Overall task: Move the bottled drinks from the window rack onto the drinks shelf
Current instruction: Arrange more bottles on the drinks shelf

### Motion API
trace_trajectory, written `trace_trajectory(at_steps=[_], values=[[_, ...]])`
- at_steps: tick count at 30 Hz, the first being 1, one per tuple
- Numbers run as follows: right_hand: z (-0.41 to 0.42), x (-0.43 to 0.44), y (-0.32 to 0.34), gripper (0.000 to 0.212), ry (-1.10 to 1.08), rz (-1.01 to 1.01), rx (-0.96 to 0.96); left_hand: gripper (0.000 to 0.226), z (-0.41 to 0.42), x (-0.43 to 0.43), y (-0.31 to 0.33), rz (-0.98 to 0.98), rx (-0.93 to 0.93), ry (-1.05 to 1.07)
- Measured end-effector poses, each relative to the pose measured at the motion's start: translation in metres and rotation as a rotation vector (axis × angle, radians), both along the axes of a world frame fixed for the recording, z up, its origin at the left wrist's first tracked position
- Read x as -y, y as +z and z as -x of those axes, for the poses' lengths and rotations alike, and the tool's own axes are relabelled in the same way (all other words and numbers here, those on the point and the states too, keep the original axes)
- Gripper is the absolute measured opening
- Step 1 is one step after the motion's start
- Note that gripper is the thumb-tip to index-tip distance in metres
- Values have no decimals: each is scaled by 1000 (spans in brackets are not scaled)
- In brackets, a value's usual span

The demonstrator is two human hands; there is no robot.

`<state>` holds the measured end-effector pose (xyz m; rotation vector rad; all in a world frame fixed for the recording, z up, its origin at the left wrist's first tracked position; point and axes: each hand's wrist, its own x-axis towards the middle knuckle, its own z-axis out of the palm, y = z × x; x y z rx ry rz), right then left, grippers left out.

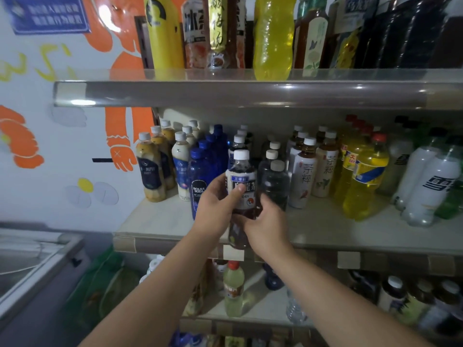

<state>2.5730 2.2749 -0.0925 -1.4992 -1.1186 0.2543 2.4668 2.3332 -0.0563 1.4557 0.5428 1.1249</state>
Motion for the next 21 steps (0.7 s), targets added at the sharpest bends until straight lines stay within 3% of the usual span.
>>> trace_trajectory(at_steps=[3, 5, 6, 7, 8, 11, 13, 16, 21], values=[[10, -25, -1, 47, -60, 38, 87, 30, 6, -13, -1, -86, -70, 38], [10, -42, 0, 25, -109, 62, 194, 35, 10, -20, -5, -147, -125, 81], [13, -48, 3, 18, -120, 29, 108, 38, 11, -23, -7, -161, -137, 99], [12, -52, 2, 20, -115, 18, -29, 45, 12, -25, -9, -160, -140, 106], [10, -56, 0, 21, -109, 16, -28, 54, 13, -27, -11, -153, -139, 104], [8, -67, -4, 38, -168, 67, 124, 72, 17, -30, -20, -113, -110, 62], [10, -70, -3, 52, -165, 63, 30, 67, 18, -30, -23, -111, -85, 21], [9, -81, -9, 35, -207, 15, -67, 60, 18, -26, -24, -117, -68, -31], [2, -87, -11, 45, -172, -28, -147, 65, 11, -32, -25, -54, -69, 14]])
